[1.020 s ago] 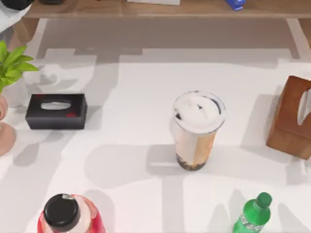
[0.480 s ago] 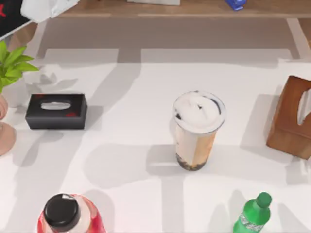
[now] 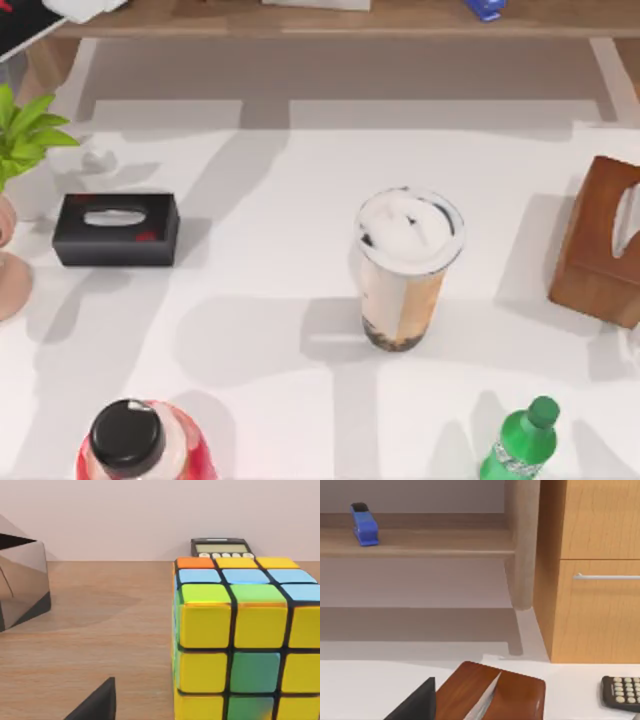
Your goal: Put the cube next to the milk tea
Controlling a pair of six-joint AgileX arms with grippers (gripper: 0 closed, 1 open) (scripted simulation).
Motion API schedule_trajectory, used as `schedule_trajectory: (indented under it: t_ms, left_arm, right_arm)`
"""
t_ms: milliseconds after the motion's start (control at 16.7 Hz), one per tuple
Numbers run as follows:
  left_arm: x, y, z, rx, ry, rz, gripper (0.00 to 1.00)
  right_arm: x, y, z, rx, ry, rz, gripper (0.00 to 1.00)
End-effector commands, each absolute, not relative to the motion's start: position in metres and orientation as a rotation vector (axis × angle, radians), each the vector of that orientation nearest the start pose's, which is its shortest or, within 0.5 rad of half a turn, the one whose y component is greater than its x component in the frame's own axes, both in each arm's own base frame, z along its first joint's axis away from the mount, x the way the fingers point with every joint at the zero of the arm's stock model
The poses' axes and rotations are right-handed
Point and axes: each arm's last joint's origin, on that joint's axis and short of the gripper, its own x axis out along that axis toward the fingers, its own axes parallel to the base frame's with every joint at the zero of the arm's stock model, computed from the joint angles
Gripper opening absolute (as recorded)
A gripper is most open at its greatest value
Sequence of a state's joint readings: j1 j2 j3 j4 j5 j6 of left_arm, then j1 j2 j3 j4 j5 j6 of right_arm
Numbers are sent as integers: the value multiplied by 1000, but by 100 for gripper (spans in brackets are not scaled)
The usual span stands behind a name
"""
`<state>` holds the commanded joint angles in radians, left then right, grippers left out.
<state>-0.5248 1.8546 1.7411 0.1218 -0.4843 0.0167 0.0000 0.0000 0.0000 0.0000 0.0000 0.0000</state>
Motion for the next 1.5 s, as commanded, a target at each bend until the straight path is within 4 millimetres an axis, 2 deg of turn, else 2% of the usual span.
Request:
schedule_trajectory:
  t_ms: [420, 720, 1500]
  left_arm:
    - [439, -209, 382, -1, -6, -20, 100]
    - [445, -211, 377, 0, 0, -20, 100]
    - [445, -211, 377, 0, 0, -20, 2]
  right_arm:
    - [106, -1, 160, 0, 0, 0, 100]
    - [106, -1, 160, 0, 0, 0, 100]
    - [106, -1, 160, 0, 0, 0, 100]
